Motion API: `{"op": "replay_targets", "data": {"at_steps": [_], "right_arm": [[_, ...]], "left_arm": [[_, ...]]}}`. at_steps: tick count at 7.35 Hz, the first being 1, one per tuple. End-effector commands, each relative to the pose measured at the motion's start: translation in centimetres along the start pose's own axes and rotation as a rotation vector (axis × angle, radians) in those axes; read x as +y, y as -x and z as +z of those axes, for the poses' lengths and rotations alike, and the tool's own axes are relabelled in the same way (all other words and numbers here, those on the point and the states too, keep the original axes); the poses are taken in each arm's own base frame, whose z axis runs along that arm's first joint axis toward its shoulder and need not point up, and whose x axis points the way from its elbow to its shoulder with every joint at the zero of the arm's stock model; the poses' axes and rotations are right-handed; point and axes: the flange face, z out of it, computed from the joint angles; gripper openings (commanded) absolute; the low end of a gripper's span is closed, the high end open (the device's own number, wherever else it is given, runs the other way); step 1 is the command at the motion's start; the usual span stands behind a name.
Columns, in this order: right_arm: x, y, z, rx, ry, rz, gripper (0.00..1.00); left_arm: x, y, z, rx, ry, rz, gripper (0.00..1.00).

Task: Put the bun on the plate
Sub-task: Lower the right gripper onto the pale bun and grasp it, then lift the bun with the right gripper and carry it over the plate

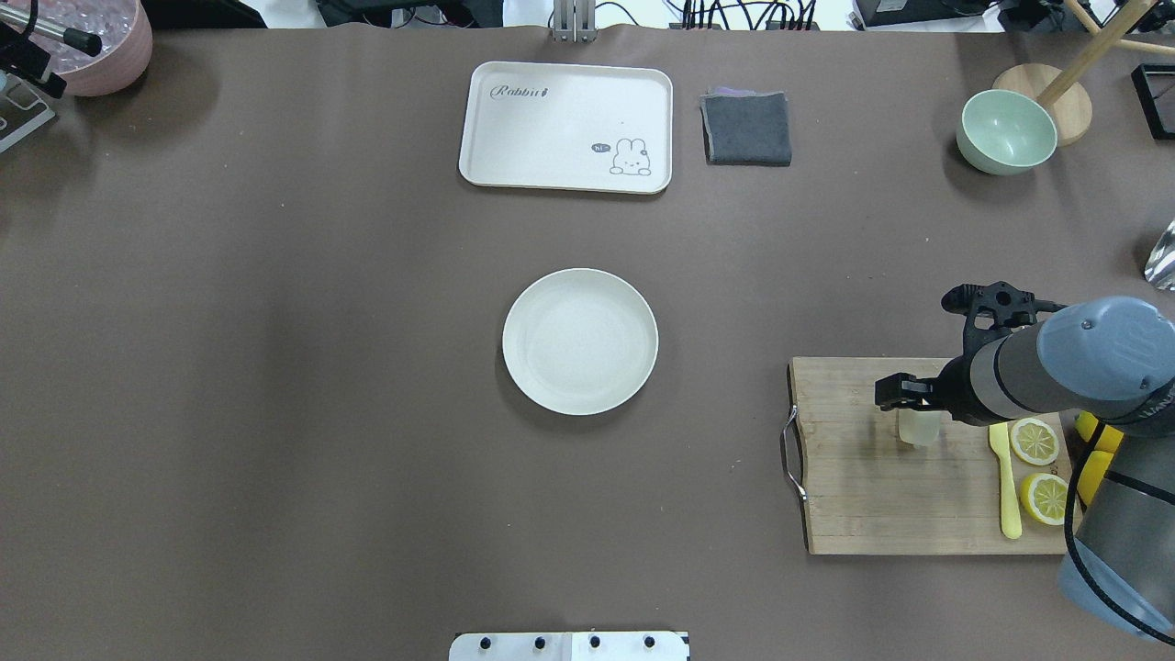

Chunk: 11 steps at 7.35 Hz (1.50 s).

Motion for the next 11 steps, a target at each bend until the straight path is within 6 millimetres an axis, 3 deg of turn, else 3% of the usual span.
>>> {"op": "replay_targets", "data": {"at_steps": [1,2,3,5,6,8,9,10,11], "right_arm": [[0.2,-0.2,0.4,-0.026,-0.004,-0.003,0.4],[0.2,0.1,-0.1,-0.034,-0.006,-0.005,0.24],[0.3,0.7,-0.3,-0.043,-0.004,-0.01,0.16],[0.4,1.8,-0.3,-0.059,-0.001,-0.02,0.16],[-0.3,4.0,-0.1,-0.073,-0.006,-0.023,0.19],[-2.1,11.2,-0.8,-0.031,-0.015,-0.01,0.19],[-2.6,13.9,-1.6,-0.029,-0.027,-0.01,0.19],[-2.7,16.5,-2.5,-0.042,-0.027,0.015,0.2],[-2.8,20.4,-3.9,-0.045,-0.024,0.036,0.2]], "left_arm": [[0.1,0.1,0.1,0.0,0.002,-0.002,0.97],[0.1,0.1,0.1,0.0,0.002,-0.002,0.97],[0.1,0.2,0.3,0.0,0.006,-0.004,0.97],[0.1,0.4,0.4,-0.002,0.01,-0.007,0.97],[0.1,1.2,0.0,-0.005,0.017,-0.023,0.97],[1.9,6.9,-1.8,-0.035,0.045,-0.048,0.97],[3.2,9.9,-2.8,-0.05,0.067,-0.005,0.98],[7.6,14.4,-1.4,-0.064,0.108,0.016,0.98],[9.3,16.2,-1.2,-0.09,0.13,0.0,0.98]]}}
